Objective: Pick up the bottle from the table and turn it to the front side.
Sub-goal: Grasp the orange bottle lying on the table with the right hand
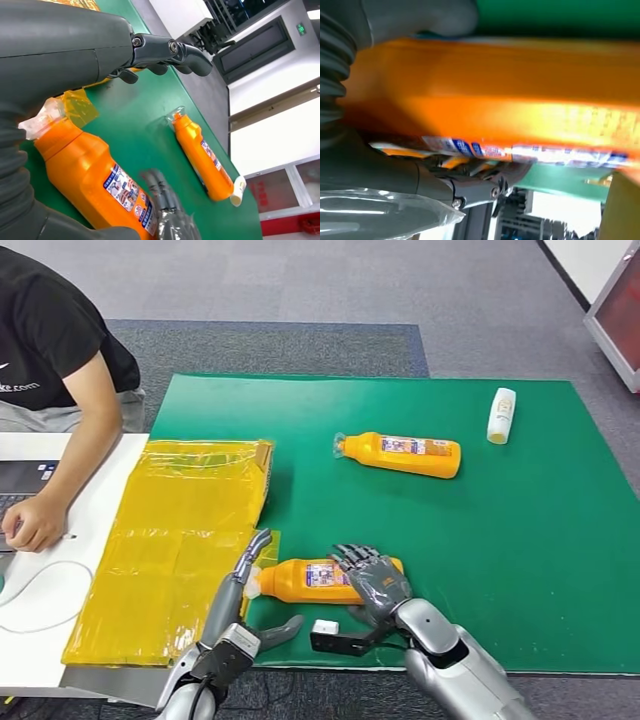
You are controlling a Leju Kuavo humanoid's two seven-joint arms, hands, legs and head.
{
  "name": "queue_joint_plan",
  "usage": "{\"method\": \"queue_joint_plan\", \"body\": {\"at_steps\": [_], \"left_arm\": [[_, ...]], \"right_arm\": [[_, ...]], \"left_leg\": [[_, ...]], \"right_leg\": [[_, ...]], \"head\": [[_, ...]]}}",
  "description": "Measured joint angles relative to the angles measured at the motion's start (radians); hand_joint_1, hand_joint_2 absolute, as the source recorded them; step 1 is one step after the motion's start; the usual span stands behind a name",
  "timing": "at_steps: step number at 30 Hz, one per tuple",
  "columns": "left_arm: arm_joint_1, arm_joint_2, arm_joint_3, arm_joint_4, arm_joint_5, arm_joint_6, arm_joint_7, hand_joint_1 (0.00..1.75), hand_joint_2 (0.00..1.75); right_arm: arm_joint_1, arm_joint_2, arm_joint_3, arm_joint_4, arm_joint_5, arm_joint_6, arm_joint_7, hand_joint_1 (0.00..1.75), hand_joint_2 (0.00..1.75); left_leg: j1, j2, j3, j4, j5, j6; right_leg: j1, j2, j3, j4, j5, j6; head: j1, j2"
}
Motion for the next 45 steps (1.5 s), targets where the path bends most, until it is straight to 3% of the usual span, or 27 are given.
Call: {"method": "queue_joint_plan", "body": {"at_steps": [5, 7, 9, 11, 16, 19, 21, 27, 31, 36, 41, 45], "left_arm": [[0.004, -0.002, 0.013, 0.0, 0.011, 0.013, -0.005, 0.0, 1.75], [0.009, -0.001, 0.018, 0.0, 0.023, 0.027, -0.018, 0.0, 1.75], [0.015, 0.0, 0.023, 0.0, 0.046, 0.047, -0.038, 0.0, 1.75], [0.018, 0.002, 0.028, 0.0, 0.074, 0.07, -0.061, 0.0, 1.75], [0.033, -0.009, 0.054, -0.015, 0.236, 0.128, -0.164, 0.0, 1.75], [0.043, -0.026, 0.073, -0.038, 0.333, 0.157, -0.204, 0.0, 1.75], [0.047, -0.038, 0.085, -0.051, 0.399, 0.163, -0.211, 0.0, 1.75], [0.04, -0.051, 0.111, -0.061, 0.539, 0.078, -0.149, 0.0, 1.75], [0.014, -0.056, 0.114, -0.061, 0.573, 0.001, -0.107, 0.0, 1.75], [-0.028, -0.057, 0.115, -0.053, 0.6, -0.073, -0.06, 0.0, 1.75], [-0.055, -0.057, 0.113, -0.042, 0.603, -0.1, -0.046, 0.0, 1.75], [-0.085, -0.056, 0.099, -0.023, 0.621, -0.186, 0.002, 0.0, 1.75]], "right_arm": [[-0.015, -0.004, 0.0, 0.02, -0.109, 0.005, -0.031, 1.75, 1.75], [0.001, 0.007, -0.047, 0.013, -0.3, 0.039, -0.108, 1.75, 1.75], [0.027, 0.034, -0.139, -0.008, -0.616, 0.136, -0.178, 1.75, 1.75], [0.062, 0.067, -0.221, -0.031, -0.898, 0.217, -0.196, 1.75, 1.75], [0.149, 0.132, -0.353, -0.071, -1.231, 0.35, -0.193, 1.75, 1.75], [0.2, 0.149, -0.395, -0.099, -1.35, 0.36, -0.189, 1.75, 1.75], [0.223, 0.153, -0.404, -0.124, -1.331, 0.323, -0.198, 1.75, 1.75], [0.239, 0.148, -0.344, -0.181, -0.99, 0.142, -0.262, 1.75, 1.75], [0.238, 0.141, -0.276, -0.185, -0.844, 0.065, -0.312, 1.75, 1.75], [0.237, 0.134, -0.211, -0.194, -0.767, -0.009, -0.349, 1.75, 1.75], [0.23, 0.128, -0.177, -0.205, -0.753, -0.026, -0.356, 1.75, 1.75], [0.226, 0.123, -0.164, -0.216, -0.765, -0.032, -0.364, 1.75, 1.75]], "left_leg": [[0.0, 0.0, 0.0, 0.0, 0.003, 0.002], [0.0, -0.001, 0.001, 0.0, 0.003, 0.002], [0.0, 0.0, 0.003, 0.0, 0.001, 0.001], [0.0, 0.0, 0.003, 0.0, 0.001, 0.0], [0.0, -0.001, -0.001, 0.0, 0.002, 0.0], [0.0, -0.003, -0.007, 0.0, 0.003, 0.0], [0.0, -0.002, -0.009, 0.0, 0.003, 0.0], [0.0, -0.002, -0.012, 0.0, 0.003, 0.0], [0.0, -0.002, -0.013, 0.0, 0.003, 0.0], [0.0, -0.002, -0.014, 0.0, 0.003, 0.0], [0.0, -0.002, -0.014, 0.0, 0.003, 0.001], [0.0, -0.002, -0.016, 0.0, 0.003, 0.001]], "right_leg": [[0.0, -0.001, 0.0, 0.0, 0.001, 0.001], [0.0, -0.002, 0.002, 0.0, 0.001, 0.001], [0.0, -0.001, 0.004, 0.0, 0.001, 0.0], [0.0, 0.0, 0.004, 0.0, 0.002, 0.0], [0.001, -0.002, 0.0, 0.001, 0.001, 0.0], [0.0, -0.003, -0.004, 0.001, 0.001, 0.0], [0.0, -0.003, -0.006, 0.001, 0.001, 0.0], [0.0, -0.003, -0.009, 0.001, 0.0, 0.001], [0.0, -0.003, -0.01, 0.001, 0.0, 0.001], [0.0, -0.003, -0.011, 0.001, 0.0, 0.001], [0.0, -0.003, -0.012, 0.001, 0.0, 0.001], [-0.001, -0.004, -0.013, 0.001, 0.0, 0.001]], "head": [[0.0, 0.0], [0.0, 0.0], [0.0, 0.0], [0.0, 0.0], [0.0, 0.0], [0.0, 0.0], [0.0, 0.0], [0.0, 0.0], [0.0, 0.0], [0.0, 0.0], [0.0, 0.0], [0.0, 0.0]]}}
